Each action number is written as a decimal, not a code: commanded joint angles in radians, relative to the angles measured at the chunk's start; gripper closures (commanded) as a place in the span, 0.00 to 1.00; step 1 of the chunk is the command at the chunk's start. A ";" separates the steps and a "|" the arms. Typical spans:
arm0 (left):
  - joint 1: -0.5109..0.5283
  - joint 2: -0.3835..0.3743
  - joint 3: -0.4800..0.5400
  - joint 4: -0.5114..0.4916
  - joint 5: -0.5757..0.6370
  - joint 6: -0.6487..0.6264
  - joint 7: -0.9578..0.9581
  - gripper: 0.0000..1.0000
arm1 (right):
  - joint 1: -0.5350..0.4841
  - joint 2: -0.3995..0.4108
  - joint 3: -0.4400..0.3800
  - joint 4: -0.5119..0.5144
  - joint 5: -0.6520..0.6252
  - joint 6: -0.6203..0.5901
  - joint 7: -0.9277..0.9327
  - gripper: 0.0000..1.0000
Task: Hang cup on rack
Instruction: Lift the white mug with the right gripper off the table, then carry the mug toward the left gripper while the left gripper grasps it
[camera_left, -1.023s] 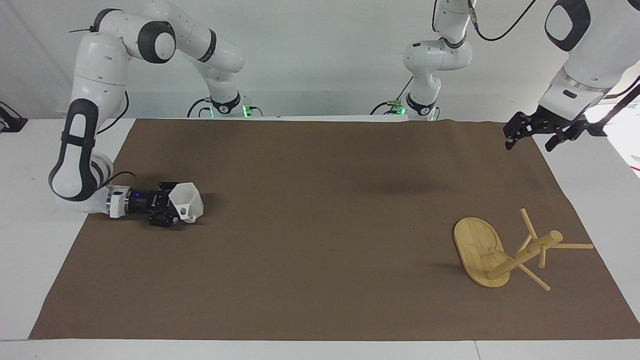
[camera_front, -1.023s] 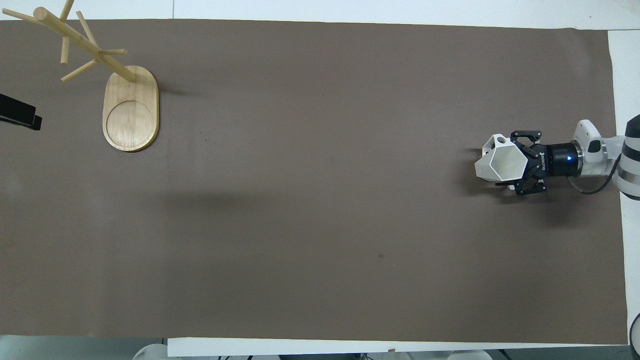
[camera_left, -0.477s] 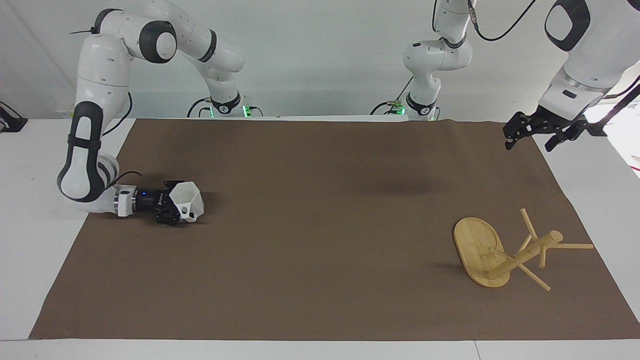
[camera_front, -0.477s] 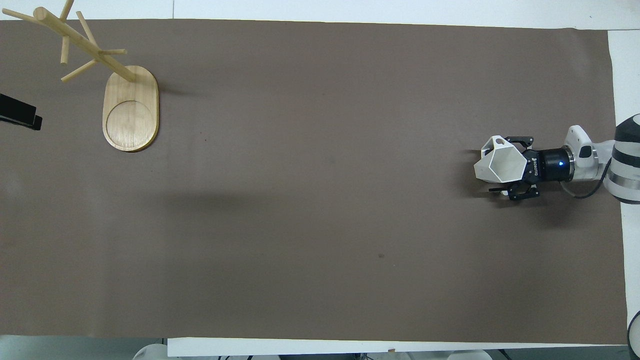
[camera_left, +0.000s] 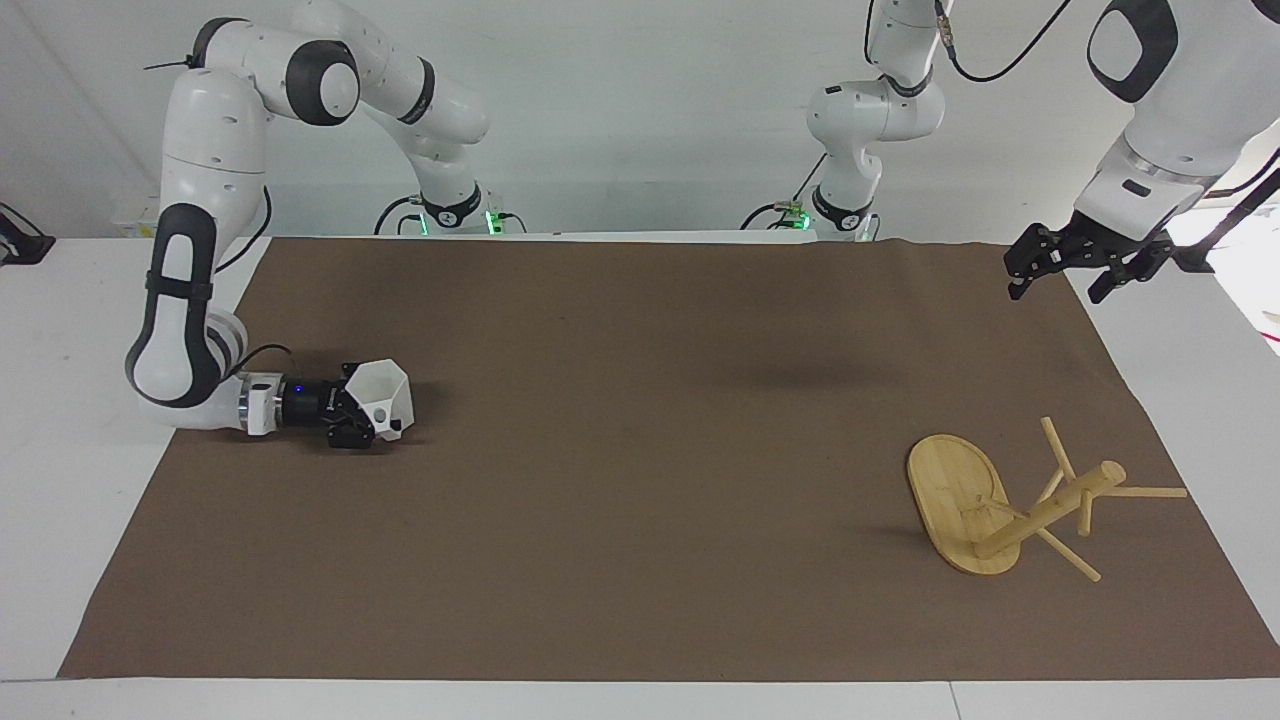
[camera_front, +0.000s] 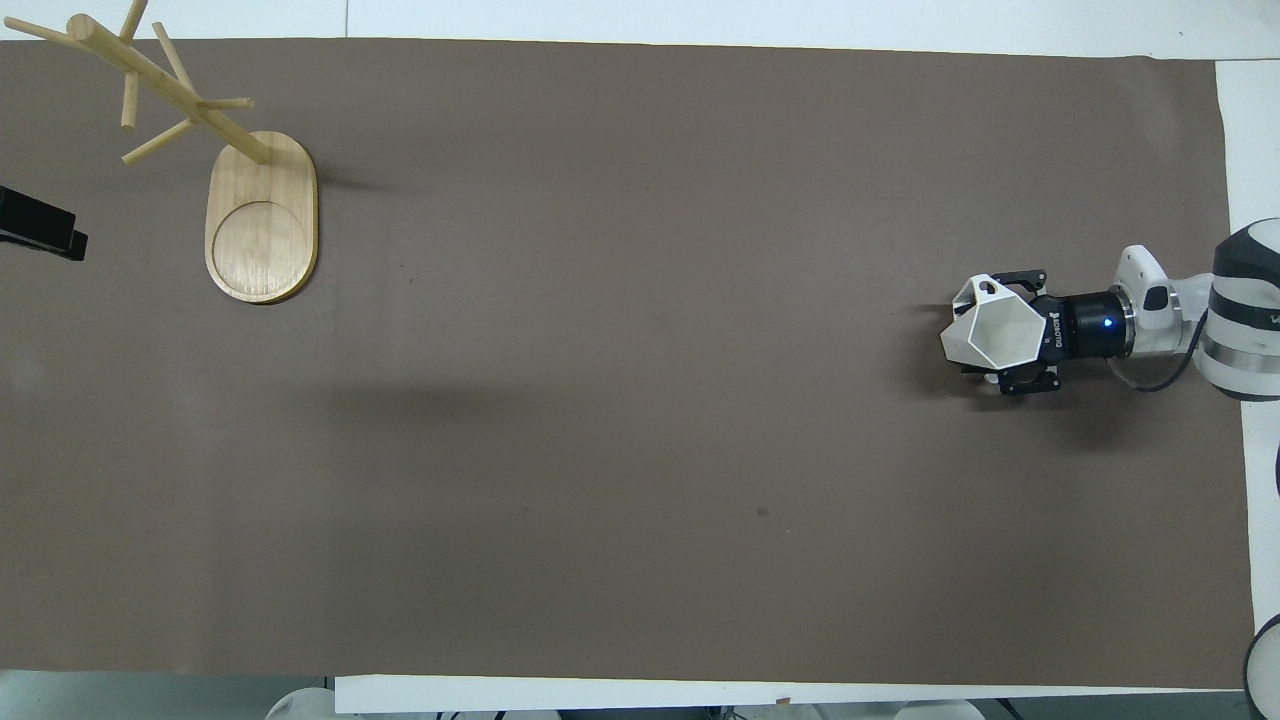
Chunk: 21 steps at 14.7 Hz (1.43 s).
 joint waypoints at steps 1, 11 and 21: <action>-0.001 -0.008 -0.004 -0.010 0.011 0.015 -0.023 0.00 | 0.094 -0.111 0.000 -0.030 0.028 0.062 0.079 0.67; -0.281 0.028 -0.004 -0.059 0.016 0.176 -0.823 0.00 | 0.626 -0.194 0.000 -0.014 0.473 0.441 0.418 0.67; -0.499 0.131 -0.006 -0.055 -0.076 0.316 -1.280 0.00 | 0.794 -0.229 0.001 -0.033 0.556 0.620 0.416 0.66</action>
